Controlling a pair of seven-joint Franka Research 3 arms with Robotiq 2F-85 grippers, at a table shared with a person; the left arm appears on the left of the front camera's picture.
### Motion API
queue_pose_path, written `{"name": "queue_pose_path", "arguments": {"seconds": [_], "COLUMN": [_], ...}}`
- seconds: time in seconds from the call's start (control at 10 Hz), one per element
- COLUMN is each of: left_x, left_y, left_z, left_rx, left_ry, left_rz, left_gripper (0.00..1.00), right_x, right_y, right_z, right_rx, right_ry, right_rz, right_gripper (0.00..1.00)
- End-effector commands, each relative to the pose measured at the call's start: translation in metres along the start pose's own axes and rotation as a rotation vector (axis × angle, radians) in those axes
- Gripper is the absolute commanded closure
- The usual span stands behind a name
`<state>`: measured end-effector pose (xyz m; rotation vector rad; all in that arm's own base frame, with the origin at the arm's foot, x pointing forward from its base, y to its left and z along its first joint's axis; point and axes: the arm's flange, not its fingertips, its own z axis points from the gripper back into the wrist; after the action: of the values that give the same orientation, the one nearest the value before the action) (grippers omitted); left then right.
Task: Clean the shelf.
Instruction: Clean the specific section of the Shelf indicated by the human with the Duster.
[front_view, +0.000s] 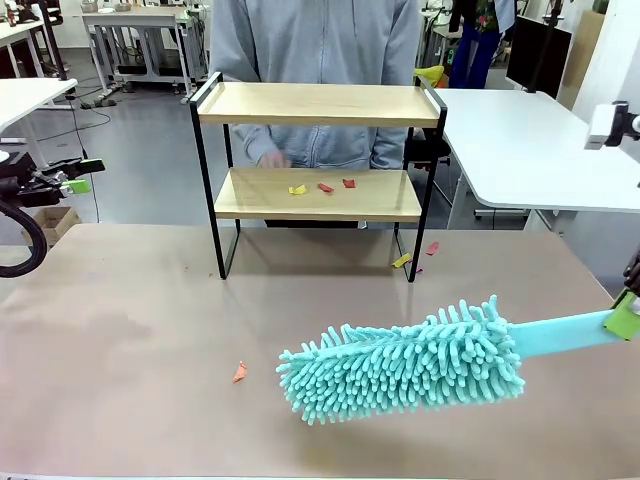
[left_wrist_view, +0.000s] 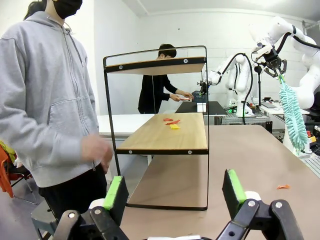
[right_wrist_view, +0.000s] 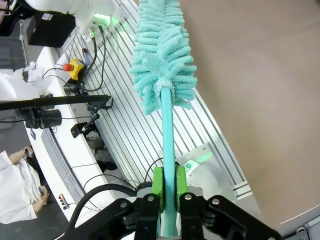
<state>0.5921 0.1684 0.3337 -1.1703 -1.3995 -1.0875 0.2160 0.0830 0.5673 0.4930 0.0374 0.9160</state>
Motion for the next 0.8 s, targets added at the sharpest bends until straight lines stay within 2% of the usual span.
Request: {"name": "queue_pose_path", "arguments": {"seconds": [0.0,0.7], "left_x": [0.0033,0.0033], "left_y": [-0.0011,-0.0011], "left_z": [-0.0015,-0.0015], "left_rx": [-0.001,-0.001], "left_ry": [0.000,0.000], "left_rz": [-0.003,-0.003], "left_gripper": [0.00,0.00], "right_x": [0.0009,0.0009], "right_y": [0.0021,0.0021], "right_z": [0.0029,0.0029], "right_rx": [0.015,0.015], "right_ry": [-0.009,-0.009], "right_rz": [-0.006,-0.006], "right_gripper": [0.87,0.87]}}
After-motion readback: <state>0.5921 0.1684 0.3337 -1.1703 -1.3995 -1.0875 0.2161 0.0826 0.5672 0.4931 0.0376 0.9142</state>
